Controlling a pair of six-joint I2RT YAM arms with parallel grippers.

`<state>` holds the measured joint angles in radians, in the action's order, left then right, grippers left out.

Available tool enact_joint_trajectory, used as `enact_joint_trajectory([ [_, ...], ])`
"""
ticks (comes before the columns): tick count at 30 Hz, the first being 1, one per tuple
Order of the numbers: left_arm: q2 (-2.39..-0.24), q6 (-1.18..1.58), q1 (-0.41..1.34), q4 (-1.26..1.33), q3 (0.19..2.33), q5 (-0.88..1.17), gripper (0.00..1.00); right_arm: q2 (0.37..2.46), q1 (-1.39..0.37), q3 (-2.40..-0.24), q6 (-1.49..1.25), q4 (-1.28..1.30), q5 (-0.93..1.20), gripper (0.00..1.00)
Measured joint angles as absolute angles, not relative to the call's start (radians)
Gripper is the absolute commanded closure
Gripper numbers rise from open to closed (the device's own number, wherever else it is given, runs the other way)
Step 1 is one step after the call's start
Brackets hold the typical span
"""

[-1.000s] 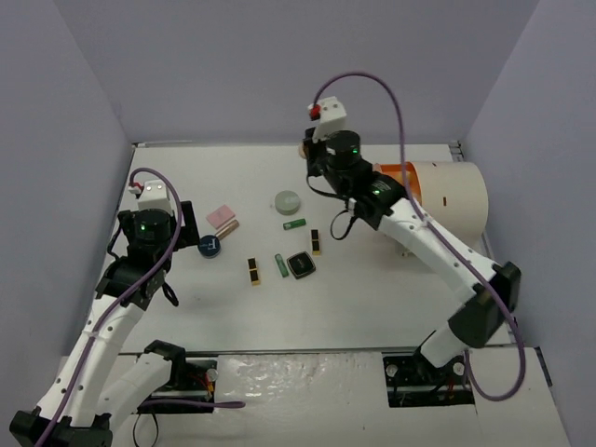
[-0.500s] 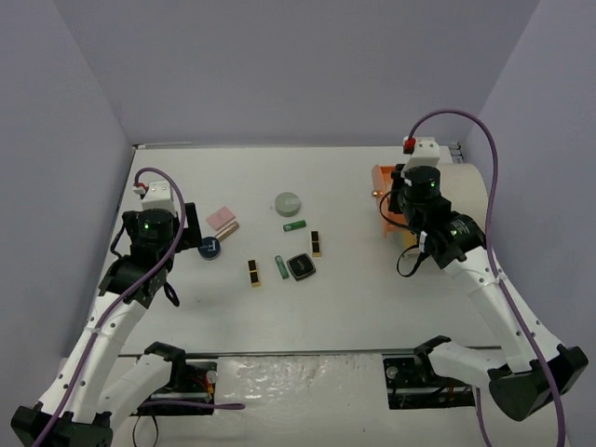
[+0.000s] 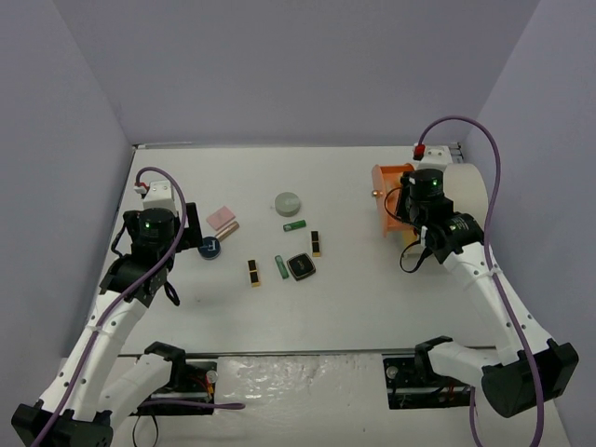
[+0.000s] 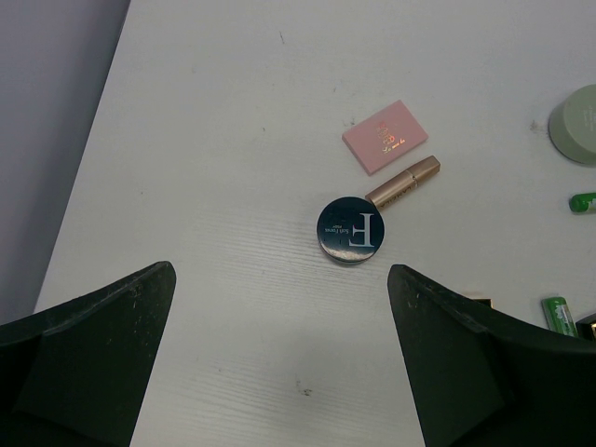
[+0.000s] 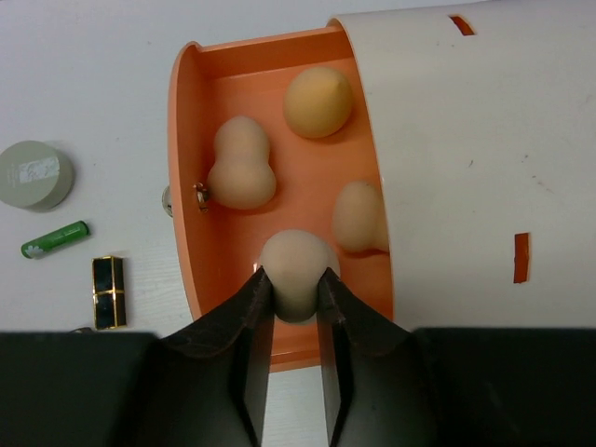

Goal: Organize the makeup

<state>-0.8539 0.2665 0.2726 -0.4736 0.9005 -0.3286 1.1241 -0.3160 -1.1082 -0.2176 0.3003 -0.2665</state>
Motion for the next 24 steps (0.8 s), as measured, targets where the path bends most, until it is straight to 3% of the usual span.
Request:
enact_joint_trajectory([
  [17, -0.854, 0.266, 0.273, -0.474, 0.900, -0.329, 0.03, 1.142, -0.308, -1.100, -0.209, 0.288, -0.243, 0.39],
  [24, -0.854, 0.266, 0.273, -0.474, 0.900, -0.327, 0.03, 1.176, -0.311, -1.221, -0.157, 0.295, -0.134, 0.39],
])
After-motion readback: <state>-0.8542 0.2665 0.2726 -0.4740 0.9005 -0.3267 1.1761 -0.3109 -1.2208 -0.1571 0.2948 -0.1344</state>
